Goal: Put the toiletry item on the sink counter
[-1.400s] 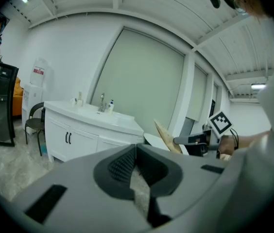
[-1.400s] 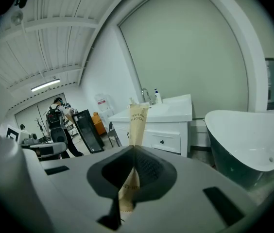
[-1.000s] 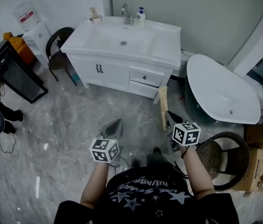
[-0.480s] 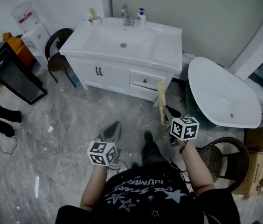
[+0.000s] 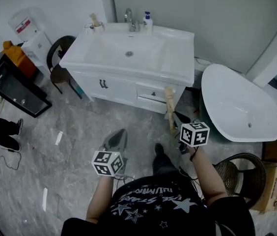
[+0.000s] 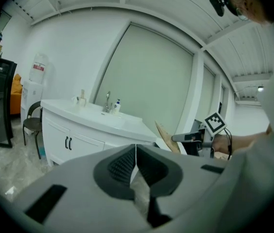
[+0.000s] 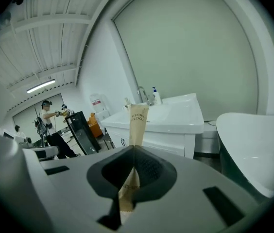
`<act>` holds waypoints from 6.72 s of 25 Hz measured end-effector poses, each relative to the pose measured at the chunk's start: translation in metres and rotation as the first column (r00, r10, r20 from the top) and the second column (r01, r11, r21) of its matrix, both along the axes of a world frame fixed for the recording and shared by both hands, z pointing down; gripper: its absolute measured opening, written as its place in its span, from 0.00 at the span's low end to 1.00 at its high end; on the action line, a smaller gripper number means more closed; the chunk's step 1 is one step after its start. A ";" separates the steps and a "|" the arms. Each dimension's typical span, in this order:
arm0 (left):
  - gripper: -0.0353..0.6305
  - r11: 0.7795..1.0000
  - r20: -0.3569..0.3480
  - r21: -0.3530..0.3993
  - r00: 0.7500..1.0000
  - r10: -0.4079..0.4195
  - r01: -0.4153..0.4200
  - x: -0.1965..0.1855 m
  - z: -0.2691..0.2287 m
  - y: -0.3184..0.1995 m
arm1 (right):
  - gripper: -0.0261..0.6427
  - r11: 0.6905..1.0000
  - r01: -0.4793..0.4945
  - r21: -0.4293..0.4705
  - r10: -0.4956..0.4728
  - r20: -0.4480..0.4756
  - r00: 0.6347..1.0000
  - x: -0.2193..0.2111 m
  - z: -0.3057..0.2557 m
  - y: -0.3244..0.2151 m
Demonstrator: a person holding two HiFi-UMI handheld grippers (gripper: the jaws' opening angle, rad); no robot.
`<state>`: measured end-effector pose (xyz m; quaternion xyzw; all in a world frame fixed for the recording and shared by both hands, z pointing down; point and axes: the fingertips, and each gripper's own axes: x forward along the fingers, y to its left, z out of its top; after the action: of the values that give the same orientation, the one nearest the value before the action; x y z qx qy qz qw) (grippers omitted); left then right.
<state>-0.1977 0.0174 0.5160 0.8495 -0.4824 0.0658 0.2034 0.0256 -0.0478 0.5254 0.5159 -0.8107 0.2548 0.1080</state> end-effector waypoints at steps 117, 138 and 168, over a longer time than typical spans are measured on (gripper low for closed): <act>0.08 0.923 0.015 -0.106 0.928 0.372 -0.369 0.120 0.030 -0.549 | 0.17 0.845 -0.433 -0.314 0.396 -0.176 0.901 0.131 0.102 -0.455; 0.08 0.945 0.048 -0.094 0.946 0.320 -0.315 0.129 0.016 -0.500 | 0.19 0.906 -0.332 -0.261 0.321 -0.087 0.943 0.130 0.077 -0.438; 0.09 0.985 0.041 -0.057 0.985 0.168 -0.166 0.152 0.003 -0.334 | 0.08 0.976 -0.100 -0.192 0.101 -0.005 0.995 0.127 0.051 -0.296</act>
<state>-0.0460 -0.3165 0.5186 0.8794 -0.4122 0.1148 0.2087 0.1523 -0.3440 0.5767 0.5429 -0.7555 0.3381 0.1421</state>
